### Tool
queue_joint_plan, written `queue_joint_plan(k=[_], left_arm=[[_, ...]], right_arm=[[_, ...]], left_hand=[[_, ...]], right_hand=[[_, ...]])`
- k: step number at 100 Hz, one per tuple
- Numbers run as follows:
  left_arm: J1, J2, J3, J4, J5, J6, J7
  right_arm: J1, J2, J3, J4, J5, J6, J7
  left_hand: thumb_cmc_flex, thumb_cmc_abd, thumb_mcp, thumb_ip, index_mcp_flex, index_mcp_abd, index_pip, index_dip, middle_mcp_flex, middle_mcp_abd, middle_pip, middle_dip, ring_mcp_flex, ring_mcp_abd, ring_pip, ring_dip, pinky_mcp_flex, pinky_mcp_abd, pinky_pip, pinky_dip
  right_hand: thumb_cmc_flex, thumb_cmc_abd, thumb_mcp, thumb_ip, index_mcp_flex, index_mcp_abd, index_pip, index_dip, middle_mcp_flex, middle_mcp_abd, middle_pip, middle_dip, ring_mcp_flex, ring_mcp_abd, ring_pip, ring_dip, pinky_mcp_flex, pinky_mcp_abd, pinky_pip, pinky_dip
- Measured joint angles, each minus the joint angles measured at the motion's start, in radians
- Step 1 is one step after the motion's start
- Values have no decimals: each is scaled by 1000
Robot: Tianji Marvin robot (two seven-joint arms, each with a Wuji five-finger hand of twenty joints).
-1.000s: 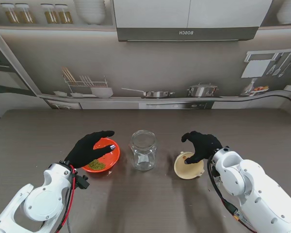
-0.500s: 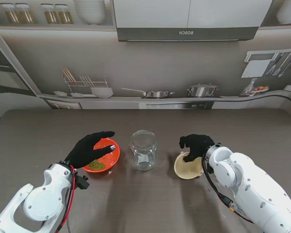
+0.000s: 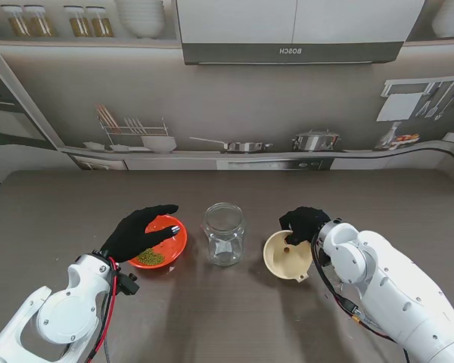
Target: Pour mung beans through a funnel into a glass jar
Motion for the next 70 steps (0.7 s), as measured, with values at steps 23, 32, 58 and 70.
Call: queue_joint_plan(k=[23,32,58,70], left_arm=[[0,0,0,-1,-2,2,-1],[0,0,0,-1,-2,2,-1],[0,0,-2,-1,-3,1,2],[0,0,-2,-1,-3,-2,3]], right_arm=[[-34,-2,67,-103,151,117,92],[-44,-11,92,-146,198,194,92],[-16,-28,92,-254,296,359,81],[31,-35,63,-278,335,389,79]], left_hand=[[0,0,0,0,11,9,2,0,0,0,0,0,0,0,0,0,0,0,0,0],[0,0,0,0,11,9,2,0,0,2,0,0,0,0,0,0,0,0,0,0],[0,0,-4,0,11,10,2,0,0,9,0,0,0,1,0,0,0,0,0,0],[0,0,-4,0,11,10,2,0,0,9,0,0,0,1,0,0,0,0,0,0]], right_hand=[[10,-2,19,-11,37,30,0,0,83,-7,-3,45,21,-8,179,77,68,-9,89,86],[12,-11,28,-11,48,45,0,0,96,-7,-6,45,23,-8,205,90,74,-9,107,98],[38,-19,29,-11,49,83,0,2,106,3,-17,57,24,-2,218,95,76,-9,119,110],[47,-19,29,-11,49,91,0,3,106,5,-17,63,24,0,218,95,76,-7,119,110]])
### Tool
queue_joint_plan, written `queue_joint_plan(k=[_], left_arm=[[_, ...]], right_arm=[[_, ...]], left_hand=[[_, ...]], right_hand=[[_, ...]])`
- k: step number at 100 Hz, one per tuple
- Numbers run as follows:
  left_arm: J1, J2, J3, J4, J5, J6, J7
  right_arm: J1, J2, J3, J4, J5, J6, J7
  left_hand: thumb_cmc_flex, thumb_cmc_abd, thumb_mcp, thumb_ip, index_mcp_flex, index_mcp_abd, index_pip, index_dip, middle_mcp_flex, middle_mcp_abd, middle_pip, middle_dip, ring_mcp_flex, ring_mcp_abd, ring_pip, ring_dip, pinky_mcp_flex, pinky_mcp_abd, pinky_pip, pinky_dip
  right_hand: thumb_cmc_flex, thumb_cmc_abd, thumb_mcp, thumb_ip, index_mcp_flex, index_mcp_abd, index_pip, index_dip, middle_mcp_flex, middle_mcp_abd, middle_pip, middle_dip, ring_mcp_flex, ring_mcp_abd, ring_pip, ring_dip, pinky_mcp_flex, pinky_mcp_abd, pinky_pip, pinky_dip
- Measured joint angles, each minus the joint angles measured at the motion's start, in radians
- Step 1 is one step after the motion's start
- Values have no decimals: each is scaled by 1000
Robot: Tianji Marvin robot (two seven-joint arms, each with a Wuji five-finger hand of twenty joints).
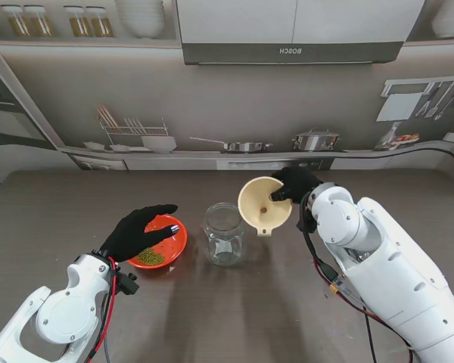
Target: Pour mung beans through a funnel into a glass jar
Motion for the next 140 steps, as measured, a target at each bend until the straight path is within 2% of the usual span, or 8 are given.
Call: queue_joint_plan(k=[22,50,96,128,140], left_arm=[[8,-1,-10,-1,3,-11,12],[27,-5,-28,-14,15,-24,38],[37,-8,-38,-22,18,-26,52],[40,-8,-41,-25,17,-25,50],[42,-8,-42,-26,17,-25,50]], right_arm=[[79,-18,-84,-29,31,69,-26],[154,-34,-183,-24,52,101,-3],[215,-64,-296,112,75,77,-24],[250,-82,-361,192,74,47,-45],[258,-88,-376,214,71,33,-55]], left_hand=[[0,0,-1,0,0,0,0,0,0,0,0,0,0,0,0,0,0,0,0,0],[0,0,-1,0,0,0,0,0,0,0,0,0,0,0,0,0,0,0,0,0],[0,0,-1,0,0,0,0,0,0,0,0,0,0,0,0,0,0,0,0,0],[0,0,-1,0,0,0,0,0,0,1,0,0,0,0,0,0,0,0,0,0],[0,0,-1,0,0,0,0,0,0,1,0,0,0,0,0,0,0,0,0,0]], right_hand=[[0,0,0,0,0,3,0,2,0,1,0,8,0,1,0,0,0,3,1,0],[1,0,0,0,0,5,0,11,0,1,0,9,0,1,0,0,0,4,2,0],[1,15,0,0,-4,6,0,12,0,2,0,10,0,5,-40,-4,0,8,-21,-13],[1,42,-11,0,-36,-2,0,21,-24,3,-8,9,-11,16,-114,-51,-27,22,-63,-24],[-14,67,-22,0,-63,-15,-1,21,-52,9,-40,-26,-12,26,-194,-89,-65,34,-102,-25]])
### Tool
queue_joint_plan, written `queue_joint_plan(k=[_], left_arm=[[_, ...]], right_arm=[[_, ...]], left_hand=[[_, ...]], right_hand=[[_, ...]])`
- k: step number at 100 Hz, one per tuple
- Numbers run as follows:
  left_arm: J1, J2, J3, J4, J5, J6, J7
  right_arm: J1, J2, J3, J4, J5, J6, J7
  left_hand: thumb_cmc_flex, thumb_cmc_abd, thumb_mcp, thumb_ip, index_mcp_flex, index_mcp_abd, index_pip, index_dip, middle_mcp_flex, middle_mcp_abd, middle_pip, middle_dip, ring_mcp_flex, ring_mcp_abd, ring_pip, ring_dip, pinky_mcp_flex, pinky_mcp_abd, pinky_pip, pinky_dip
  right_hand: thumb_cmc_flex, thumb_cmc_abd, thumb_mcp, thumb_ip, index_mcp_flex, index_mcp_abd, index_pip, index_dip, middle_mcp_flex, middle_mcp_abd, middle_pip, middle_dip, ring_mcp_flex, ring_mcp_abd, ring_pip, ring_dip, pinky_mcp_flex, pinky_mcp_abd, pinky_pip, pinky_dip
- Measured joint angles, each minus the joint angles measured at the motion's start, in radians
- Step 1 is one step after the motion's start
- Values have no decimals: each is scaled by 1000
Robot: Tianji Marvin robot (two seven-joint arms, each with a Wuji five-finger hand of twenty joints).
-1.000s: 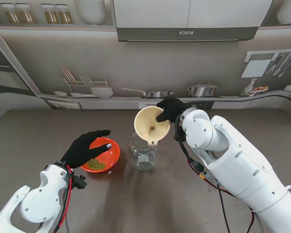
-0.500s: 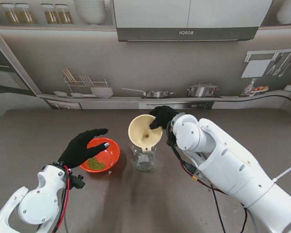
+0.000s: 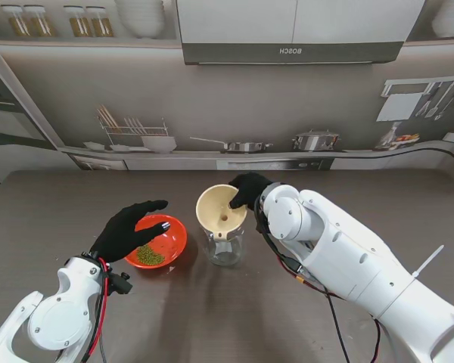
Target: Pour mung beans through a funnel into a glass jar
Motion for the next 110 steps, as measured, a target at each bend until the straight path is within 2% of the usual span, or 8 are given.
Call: queue_joint_plan(k=[26,40,46,58,78,85,95,110], left_arm=[[2,0,-3,-2,-1,3,-2],[2,0,-3,-2,-3,4,-6],[2,0,-3,-2,-4,4,-8],[1,0,-2,-2,-4,6,-10],[1,0,-2,-2,-5,7,-11],[1,1,-2,-2,-5,7,-13],[0,1,-1,-2,-5,7,-14],[-1,1,-1,-2,-5,8,-15]], right_arm=[[1,-9,-8,24,-15,-19,-29],[1,-11,-10,31,-24,-27,-38],[1,-11,-10,31,-27,-28,-40],[0,-11,-9,31,-39,-30,-47],[-13,-10,7,25,-54,-27,-51],[-18,-7,11,18,-68,-27,-52],[-27,-2,20,6,-94,-30,-51],[-39,8,35,-12,-115,-37,-47]], left_hand=[[0,0,0,0,0,0,0,0,0,0,0,0,0,1,0,0,0,0,0,0],[0,0,0,0,0,0,0,0,0,0,0,0,0,1,0,0,0,0,0,0],[0,0,0,0,0,0,0,0,0,0,0,0,0,1,0,0,0,0,0,0],[0,0,0,0,0,0,0,0,0,0,0,0,0,2,0,0,0,0,0,0],[0,0,0,0,0,0,0,0,0,0,0,0,0,2,0,0,0,0,0,0],[0,0,0,0,0,0,0,0,0,0,0,0,0,2,0,0,0,0,0,0],[0,0,0,0,0,0,0,0,0,0,0,0,0,2,0,0,0,0,0,0],[1,0,0,0,0,0,0,0,0,0,0,0,0,3,0,0,0,0,0,0]], right_hand=[[-84,30,-17,8,-86,-8,-64,-23,-114,29,-44,-65,-1,16,-202,-77,-96,23,-70,-1],[-171,103,-35,74,-113,6,-153,-23,-172,32,-50,-112,-3,28,-314,-100,-141,32,-98,-11],[-196,114,-42,103,-125,6,-187,-19,-193,33,-45,-121,-3,37,-362,-107,-156,33,-108,-12],[-235,148,-68,183,-137,12,-249,67,-243,47,-65,-166,-9,42,-439,-108,-200,58,-146,-24],[-255,149,-113,184,-223,10,-289,103,-354,49,-102,-190,-89,81,-517,-134,-263,97,-196,-37],[-255,149,-140,184,-271,-9,-306,103,-406,48,-112,-202,-130,105,-568,-163,-291,107,-214,-37],[-267,133,-177,184,-347,-54,-343,104,-473,25,-119,-224,-179,130,-618,-197,-316,121,-239,-37],[-288,121,-227,184,-398,-93,-384,114,-578,6,-162,-256,-254,169,-704,-253,-356,138,-284,-37]])
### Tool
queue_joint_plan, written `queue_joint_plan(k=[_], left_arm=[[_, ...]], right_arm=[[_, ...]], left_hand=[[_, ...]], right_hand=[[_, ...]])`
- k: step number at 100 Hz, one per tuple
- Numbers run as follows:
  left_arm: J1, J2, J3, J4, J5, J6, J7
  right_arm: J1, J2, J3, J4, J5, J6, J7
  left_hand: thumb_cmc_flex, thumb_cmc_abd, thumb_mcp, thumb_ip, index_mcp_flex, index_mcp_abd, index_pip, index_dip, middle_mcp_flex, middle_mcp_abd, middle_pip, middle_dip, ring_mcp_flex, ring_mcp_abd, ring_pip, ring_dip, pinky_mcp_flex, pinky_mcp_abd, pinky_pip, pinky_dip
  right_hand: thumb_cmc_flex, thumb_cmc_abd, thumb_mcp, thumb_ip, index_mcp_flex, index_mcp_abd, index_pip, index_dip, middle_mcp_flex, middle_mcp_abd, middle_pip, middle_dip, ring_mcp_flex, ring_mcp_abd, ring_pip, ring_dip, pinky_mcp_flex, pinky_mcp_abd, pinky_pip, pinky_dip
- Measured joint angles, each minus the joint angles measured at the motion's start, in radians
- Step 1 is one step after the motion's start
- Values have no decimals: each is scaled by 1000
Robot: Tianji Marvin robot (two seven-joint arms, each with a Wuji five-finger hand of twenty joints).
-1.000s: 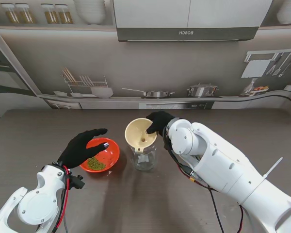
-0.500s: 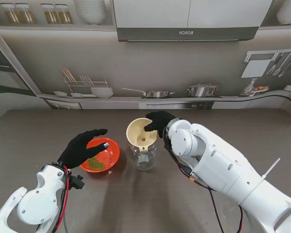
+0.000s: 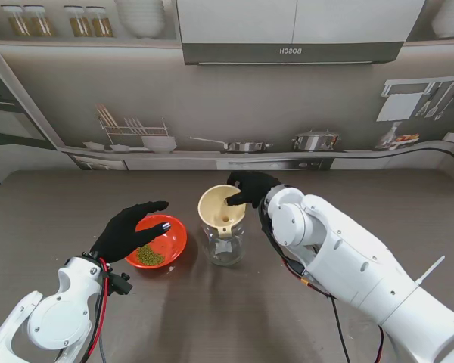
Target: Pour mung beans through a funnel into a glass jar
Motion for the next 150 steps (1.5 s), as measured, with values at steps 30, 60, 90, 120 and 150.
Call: queue_joint_plan(k=[30,60,90,120,150], left_arm=[[-3,0,4,1,1,2,-1],[-9,1,12,4,3,-1,-1],[-18,1,23,12,5,-2,-2],[-27,1,35,24,7,-4,-1],[-41,1,51,44,15,-15,15]], right_arm=[[-56,14,77,-65,-65,-2,0],[-213,21,243,-202,-115,-49,-157],[-371,19,329,-313,-130,-144,-244],[-499,33,389,-402,-215,-232,-259],[-549,34,401,-397,-170,-320,-305]], left_hand=[[0,0,0,0,0,0,0,0,0,0,0,0,0,0,0,0,0,0,0,0],[0,0,0,0,0,0,0,0,0,0,0,0,0,1,0,0,0,0,0,0],[0,1,0,0,0,0,0,0,0,0,0,0,0,1,0,0,0,0,0,0],[1,1,0,0,0,0,0,0,0,0,0,0,0,1,0,0,0,0,0,0],[1,10,0,0,0,0,0,0,0,0,0,0,0,1,0,0,1,0,0,0]], right_hand=[[-19,33,-175,20,-120,-14,-127,11,-264,0,-72,-98,-276,47,-207,-136,-200,53,-211,-24],[-20,52,-194,38,-78,-4,-103,28,-247,1,-64,-108,-303,21,-199,-138,-245,53,-240,-29],[-18,31,-151,38,7,-7,-84,37,-172,1,-76,-118,-295,20,-188,-138,-224,53,-241,-29],[-18,31,-151,38,18,-21,-94,37,-148,0,-104,-119,-295,20,-200,-146,-234,53,-249,-29],[-16,-23,-142,38,18,-27,-108,37,-149,0,-117,-119,-295,19,-211,-146,-241,53,-265,-29]])
